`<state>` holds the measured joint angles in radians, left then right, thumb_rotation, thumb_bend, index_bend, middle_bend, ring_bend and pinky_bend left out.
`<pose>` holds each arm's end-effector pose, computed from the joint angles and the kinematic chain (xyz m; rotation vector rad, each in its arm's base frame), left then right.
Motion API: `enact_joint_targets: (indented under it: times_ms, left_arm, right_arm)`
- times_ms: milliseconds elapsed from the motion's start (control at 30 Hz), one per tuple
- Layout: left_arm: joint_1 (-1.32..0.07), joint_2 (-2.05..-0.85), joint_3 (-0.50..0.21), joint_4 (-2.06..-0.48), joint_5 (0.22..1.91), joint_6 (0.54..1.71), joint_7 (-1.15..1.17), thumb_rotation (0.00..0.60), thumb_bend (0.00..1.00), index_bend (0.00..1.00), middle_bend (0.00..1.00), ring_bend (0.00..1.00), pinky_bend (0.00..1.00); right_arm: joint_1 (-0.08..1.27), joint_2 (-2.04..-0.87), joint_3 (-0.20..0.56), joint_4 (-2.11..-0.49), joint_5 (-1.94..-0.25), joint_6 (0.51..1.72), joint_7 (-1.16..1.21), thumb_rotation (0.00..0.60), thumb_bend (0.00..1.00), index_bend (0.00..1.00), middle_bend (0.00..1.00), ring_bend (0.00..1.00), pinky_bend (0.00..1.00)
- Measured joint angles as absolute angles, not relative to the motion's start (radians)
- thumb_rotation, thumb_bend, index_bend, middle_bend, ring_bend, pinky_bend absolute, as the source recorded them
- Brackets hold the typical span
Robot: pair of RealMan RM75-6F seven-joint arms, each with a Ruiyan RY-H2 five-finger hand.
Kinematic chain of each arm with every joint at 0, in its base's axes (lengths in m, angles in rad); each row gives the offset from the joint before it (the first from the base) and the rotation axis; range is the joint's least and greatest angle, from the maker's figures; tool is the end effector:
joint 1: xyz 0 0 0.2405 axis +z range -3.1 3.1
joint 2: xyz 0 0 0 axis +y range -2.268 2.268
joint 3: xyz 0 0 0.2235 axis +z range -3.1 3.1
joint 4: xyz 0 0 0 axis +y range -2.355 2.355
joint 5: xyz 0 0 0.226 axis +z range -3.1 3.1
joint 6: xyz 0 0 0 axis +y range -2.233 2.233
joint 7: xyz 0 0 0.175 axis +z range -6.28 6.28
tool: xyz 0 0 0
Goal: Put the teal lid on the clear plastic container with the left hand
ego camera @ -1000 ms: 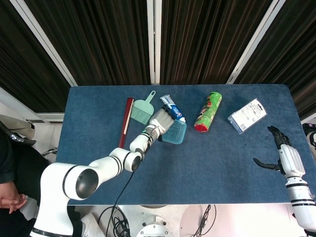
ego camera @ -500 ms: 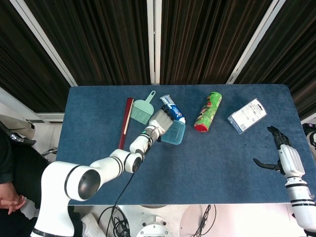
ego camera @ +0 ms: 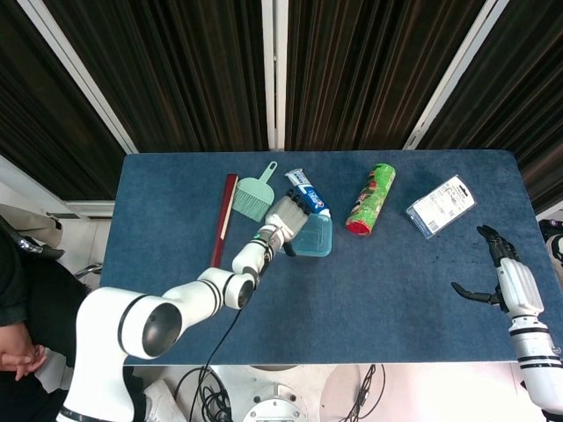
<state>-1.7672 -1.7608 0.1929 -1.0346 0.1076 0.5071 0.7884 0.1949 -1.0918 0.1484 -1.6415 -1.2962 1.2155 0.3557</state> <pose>0.0392 0.4288 -0.1261 -2.2767 -0.3980 -0.3184 -0.2959 -0.2612 0.1214 1.1869 -1.3375 1.0767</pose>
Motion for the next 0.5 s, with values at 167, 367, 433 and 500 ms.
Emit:
enact_joint_targets:
  times_ms: [167, 367, 433, 500]
  left_arm:
    - [-1.771, -1.747, 0.198, -1.059, 0.094, 0.51, 0.793, 0.266, 0.15, 0.07, 0.04, 0.0, 0.0]
    - [-1.767, -1.733, 0.195, -1.084, 0.093, 0.517, 0.784, 0.233, 0.13, 0.04, 0.0, 0.0, 0.0]
    - [-1.762, -1.726, 0.191, -1.094, 0.104, 0.523, 0.778, 0.222, 0.13, 0.03, 0.0, 0.0, 0.0]
    - [-1.755, -1.716, 0.183, -1.109, 0.123, 0.529, 0.767, 0.217, 0.13, 0.04, 0.0, 0.0, 0.0]
  right_arm:
    - [0.197, -1.092, 0.15, -1.643, -1.299, 1.216, 0.354, 0.6, 0.09, 0.0, 0.0, 0.0, 0.0]
    - [0.195, -1.092, 0.15, -1.646, -1.302, 1.221, 0.353, 0.6, 0.09, 0.0, 0.0, 0.0, 0.0]
    - [0.194, -1.092, 0.149, -1.646, -1.303, 1.222, 0.353, 0.6, 0.09, 0.0, 0.0, 0.0, 0.0]
    - [0.194, -1.091, 0.148, -1.646, -1.304, 1.222, 0.351, 0.6, 0.09, 0.0, 0.0, 0.0, 0.0]
